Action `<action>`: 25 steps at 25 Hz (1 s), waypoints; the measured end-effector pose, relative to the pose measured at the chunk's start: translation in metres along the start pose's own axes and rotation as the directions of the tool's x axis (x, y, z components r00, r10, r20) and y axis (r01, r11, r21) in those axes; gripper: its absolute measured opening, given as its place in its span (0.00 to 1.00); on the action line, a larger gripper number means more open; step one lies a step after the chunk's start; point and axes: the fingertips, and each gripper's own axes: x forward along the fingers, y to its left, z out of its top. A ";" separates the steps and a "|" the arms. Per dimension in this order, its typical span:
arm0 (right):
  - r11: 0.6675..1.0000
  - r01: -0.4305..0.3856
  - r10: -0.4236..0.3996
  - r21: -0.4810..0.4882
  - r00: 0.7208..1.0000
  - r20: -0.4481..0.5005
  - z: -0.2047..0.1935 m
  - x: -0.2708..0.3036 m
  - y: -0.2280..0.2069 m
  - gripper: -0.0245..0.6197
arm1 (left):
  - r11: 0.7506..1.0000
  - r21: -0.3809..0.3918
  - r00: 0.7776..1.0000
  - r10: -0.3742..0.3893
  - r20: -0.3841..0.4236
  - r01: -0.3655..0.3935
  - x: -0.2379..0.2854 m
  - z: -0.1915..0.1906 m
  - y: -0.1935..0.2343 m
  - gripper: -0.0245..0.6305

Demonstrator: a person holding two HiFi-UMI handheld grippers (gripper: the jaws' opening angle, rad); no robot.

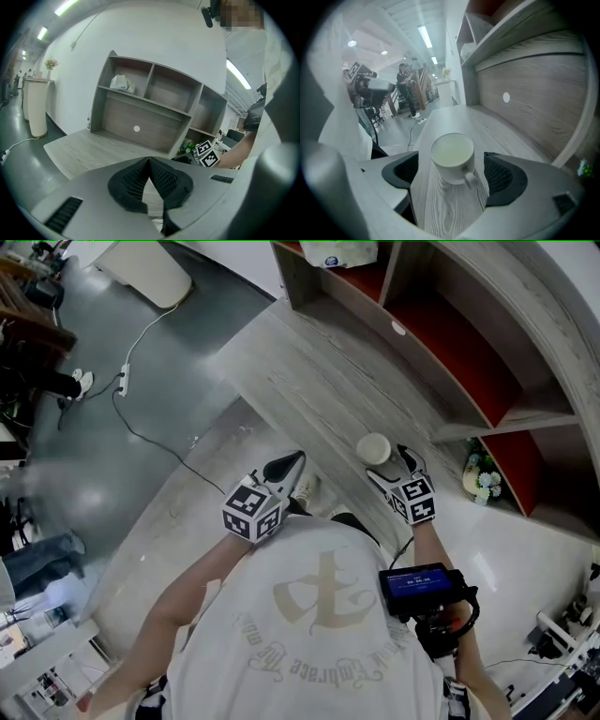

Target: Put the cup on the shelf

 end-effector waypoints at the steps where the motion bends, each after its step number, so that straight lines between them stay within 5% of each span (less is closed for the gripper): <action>1: 1.000 -0.009 0.009 -0.004 1.000 -0.009 -0.002 0.003 0.000 0.73 | 1.000 -0.002 1.000 0.006 0.000 -0.006 -0.001 0.000 0.001 0.04; 25: 0.989 -0.102 0.096 -0.110 0.994 -0.056 -0.006 0.046 -0.002 0.71 | 0.994 -0.031 0.995 0.103 0.007 -0.102 -0.017 -0.005 0.012 0.04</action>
